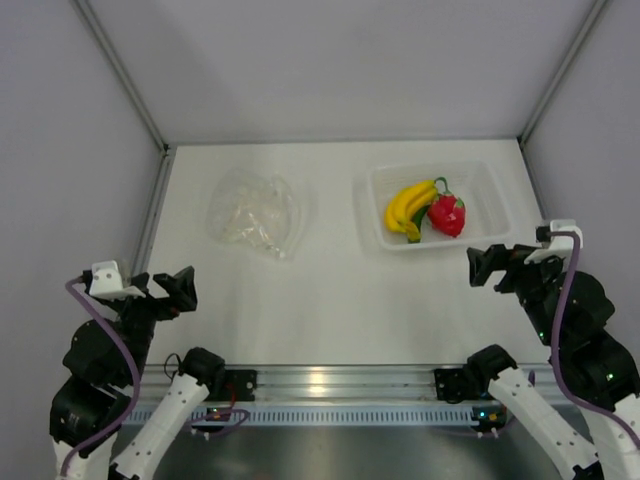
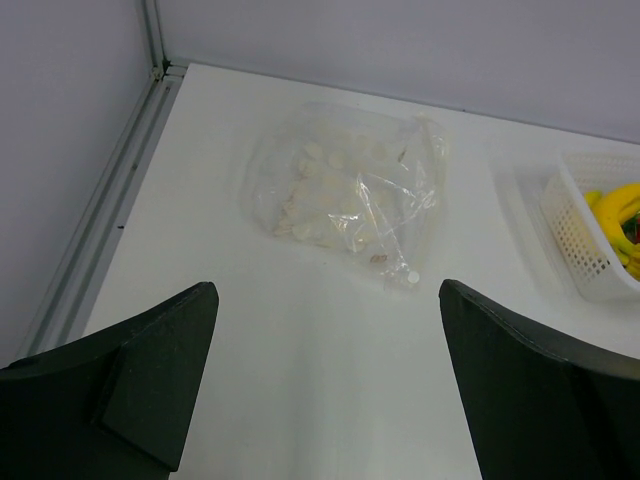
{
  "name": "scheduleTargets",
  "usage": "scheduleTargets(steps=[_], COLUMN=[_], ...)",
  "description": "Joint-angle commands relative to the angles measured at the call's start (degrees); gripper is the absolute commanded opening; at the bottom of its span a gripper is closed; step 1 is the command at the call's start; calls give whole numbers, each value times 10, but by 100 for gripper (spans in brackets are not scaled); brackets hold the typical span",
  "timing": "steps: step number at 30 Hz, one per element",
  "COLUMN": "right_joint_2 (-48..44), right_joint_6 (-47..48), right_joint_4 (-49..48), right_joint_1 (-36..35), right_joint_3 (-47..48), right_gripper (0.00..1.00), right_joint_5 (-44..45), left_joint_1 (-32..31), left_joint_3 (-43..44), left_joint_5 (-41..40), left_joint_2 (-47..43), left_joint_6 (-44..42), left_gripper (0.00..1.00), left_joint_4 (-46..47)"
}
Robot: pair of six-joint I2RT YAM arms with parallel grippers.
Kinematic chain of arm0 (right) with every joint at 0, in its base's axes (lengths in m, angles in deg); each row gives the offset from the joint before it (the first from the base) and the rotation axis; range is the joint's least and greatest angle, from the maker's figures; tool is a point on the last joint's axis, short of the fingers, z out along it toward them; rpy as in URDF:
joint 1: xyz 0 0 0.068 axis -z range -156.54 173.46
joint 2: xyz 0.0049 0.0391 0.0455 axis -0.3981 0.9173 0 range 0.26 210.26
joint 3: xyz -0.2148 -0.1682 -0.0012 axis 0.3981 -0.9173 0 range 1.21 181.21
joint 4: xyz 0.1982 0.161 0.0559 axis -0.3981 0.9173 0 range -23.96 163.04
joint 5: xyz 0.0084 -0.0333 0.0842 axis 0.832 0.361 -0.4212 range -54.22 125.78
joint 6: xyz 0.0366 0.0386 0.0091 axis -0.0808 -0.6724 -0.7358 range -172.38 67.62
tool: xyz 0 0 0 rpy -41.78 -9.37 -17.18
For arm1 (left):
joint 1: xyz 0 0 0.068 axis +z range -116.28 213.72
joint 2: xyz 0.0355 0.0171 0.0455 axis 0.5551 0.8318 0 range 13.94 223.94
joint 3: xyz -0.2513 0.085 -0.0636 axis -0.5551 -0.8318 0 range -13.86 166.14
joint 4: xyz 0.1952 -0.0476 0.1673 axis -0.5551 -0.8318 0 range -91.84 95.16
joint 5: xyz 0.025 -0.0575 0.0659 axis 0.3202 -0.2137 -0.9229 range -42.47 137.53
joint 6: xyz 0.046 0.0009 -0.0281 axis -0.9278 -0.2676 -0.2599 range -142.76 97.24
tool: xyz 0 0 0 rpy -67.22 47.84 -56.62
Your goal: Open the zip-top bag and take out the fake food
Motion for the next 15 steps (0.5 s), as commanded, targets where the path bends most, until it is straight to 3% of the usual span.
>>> scheduleTargets(steps=[1,15], right_joint_2=[-10,-21], right_joint_6=[2,-4], right_joint_4=[-7,-28], right_joint_1=[5,5], right_joint_3=[-29,-54], right_gripper=[99,99], right_joint_5=[4,14], left_joint_1=[2,2], left_joint_3=[12,8], left_joint_5=[0,11], left_joint_2=[-14,-14], left_joint_6=[2,10], left_gripper=[98,98], left_joint_4=[-18,-17])
